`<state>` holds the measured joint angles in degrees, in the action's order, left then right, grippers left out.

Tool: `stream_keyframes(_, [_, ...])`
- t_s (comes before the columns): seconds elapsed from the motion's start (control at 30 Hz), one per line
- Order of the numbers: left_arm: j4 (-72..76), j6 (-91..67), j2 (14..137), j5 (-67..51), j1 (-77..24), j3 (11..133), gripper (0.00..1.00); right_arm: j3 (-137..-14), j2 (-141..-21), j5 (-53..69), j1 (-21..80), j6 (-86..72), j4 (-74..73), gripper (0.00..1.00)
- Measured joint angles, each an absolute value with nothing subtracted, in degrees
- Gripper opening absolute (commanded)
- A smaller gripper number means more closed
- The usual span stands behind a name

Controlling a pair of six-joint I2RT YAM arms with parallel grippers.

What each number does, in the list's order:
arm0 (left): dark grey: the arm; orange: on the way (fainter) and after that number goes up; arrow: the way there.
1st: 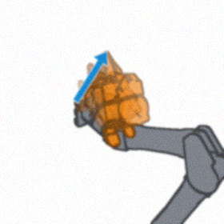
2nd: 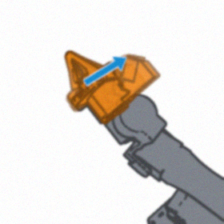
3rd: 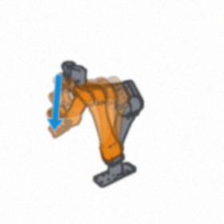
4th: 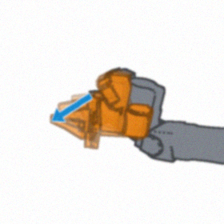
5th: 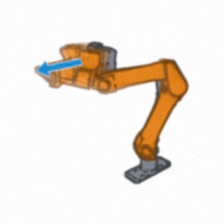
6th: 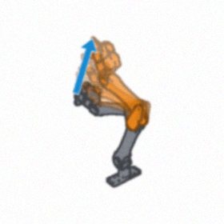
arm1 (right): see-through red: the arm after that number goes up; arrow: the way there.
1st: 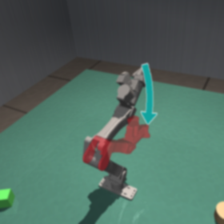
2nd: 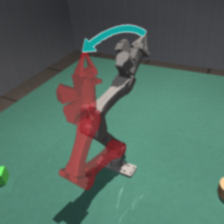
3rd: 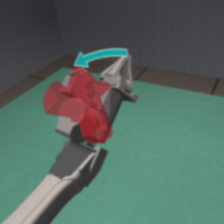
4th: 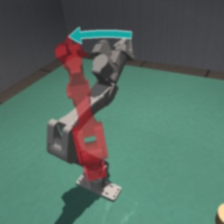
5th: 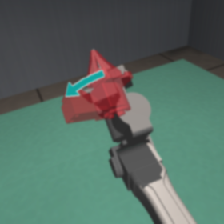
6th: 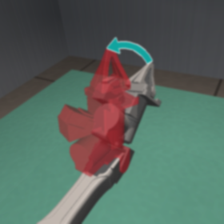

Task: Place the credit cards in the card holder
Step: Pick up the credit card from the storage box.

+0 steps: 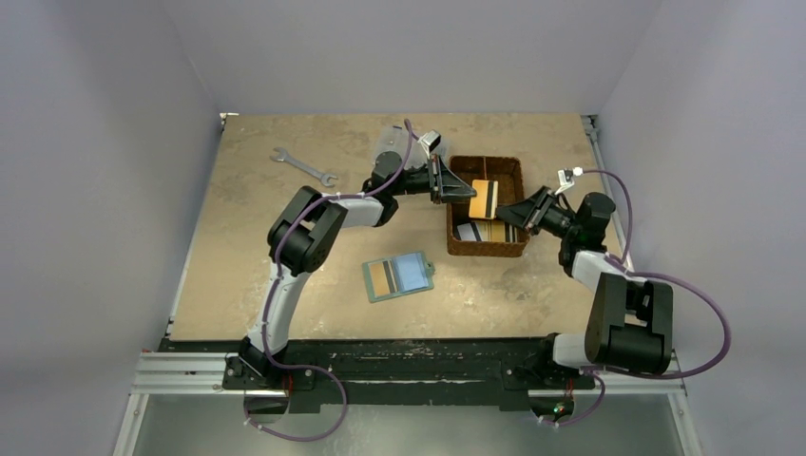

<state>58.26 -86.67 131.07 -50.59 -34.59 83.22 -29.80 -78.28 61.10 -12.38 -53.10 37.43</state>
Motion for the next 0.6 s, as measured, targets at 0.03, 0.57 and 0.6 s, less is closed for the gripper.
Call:
stream_keyframes(0.03, [58.3,-86.8,131.2,-50.6,-34.6,83.2,0.00,-29.8,-78.4,61.1,-12.2,-53.3,37.8,0.22])
stream_keyframes(0.57, [39.8,-73.9,131.2,-47.7,-35.6,83.8,0.45,-29.1,-78.2,54.6,-11.2,-46.8,25.7,0.00])
stream_keyframes(0.6, [38.2,-72.8,131.2,-47.3,-35.6,83.8,0.50,-29.3,-78.0,53.4,-11.2,-45.4,23.6,0.00])
